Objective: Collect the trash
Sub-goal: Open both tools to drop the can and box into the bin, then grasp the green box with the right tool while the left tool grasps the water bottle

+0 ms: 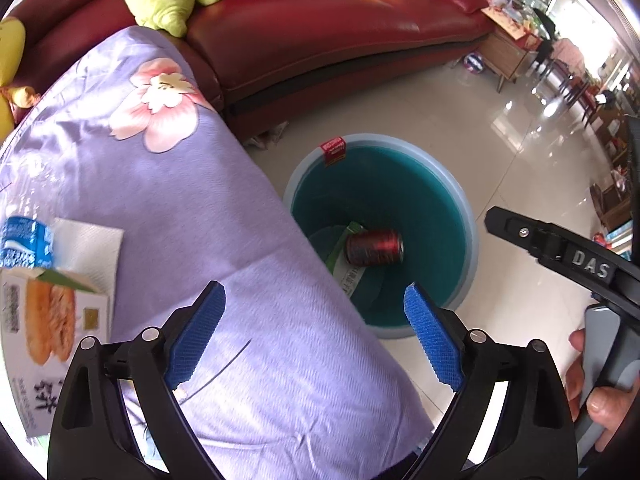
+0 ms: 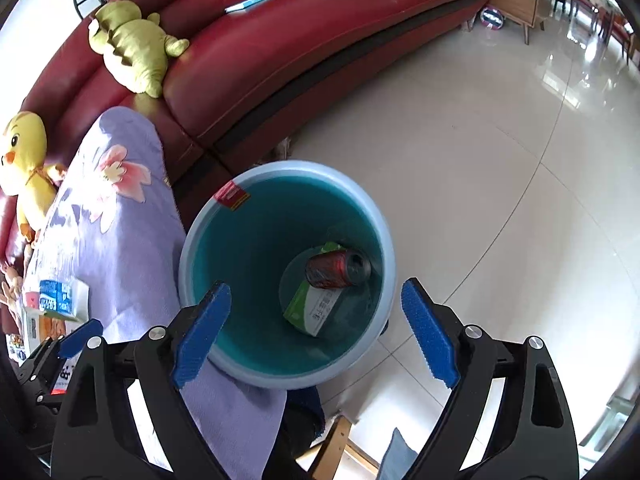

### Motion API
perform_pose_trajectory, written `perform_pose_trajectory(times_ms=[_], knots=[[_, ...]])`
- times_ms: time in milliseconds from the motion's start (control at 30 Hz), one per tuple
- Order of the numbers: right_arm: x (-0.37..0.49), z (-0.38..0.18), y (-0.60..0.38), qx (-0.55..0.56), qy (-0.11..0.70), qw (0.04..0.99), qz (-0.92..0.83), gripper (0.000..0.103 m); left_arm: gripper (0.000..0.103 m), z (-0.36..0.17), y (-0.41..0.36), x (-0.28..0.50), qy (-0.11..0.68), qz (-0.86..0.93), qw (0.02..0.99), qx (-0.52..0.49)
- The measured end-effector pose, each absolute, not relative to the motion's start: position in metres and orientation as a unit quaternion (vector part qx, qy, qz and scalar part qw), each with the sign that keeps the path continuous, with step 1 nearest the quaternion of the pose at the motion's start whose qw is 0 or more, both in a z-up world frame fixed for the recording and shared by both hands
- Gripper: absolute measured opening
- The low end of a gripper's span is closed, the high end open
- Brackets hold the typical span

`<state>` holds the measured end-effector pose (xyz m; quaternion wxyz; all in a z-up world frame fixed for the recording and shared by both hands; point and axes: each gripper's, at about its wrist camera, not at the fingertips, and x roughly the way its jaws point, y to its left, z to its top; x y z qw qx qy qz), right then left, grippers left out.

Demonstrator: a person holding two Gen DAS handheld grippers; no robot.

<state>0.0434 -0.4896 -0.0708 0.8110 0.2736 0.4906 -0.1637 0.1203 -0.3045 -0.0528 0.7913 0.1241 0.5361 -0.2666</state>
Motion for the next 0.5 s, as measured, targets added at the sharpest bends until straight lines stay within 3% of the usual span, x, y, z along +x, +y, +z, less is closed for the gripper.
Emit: perform_pose_trajectory(times_ms=[500], knots=[[0.045,-0.011,-0.390,0.218,0.491,0.837,-0.103,0.083,0.097,0.015,-0.196,0.080,0.473,-0.245,0.843,0.079]])
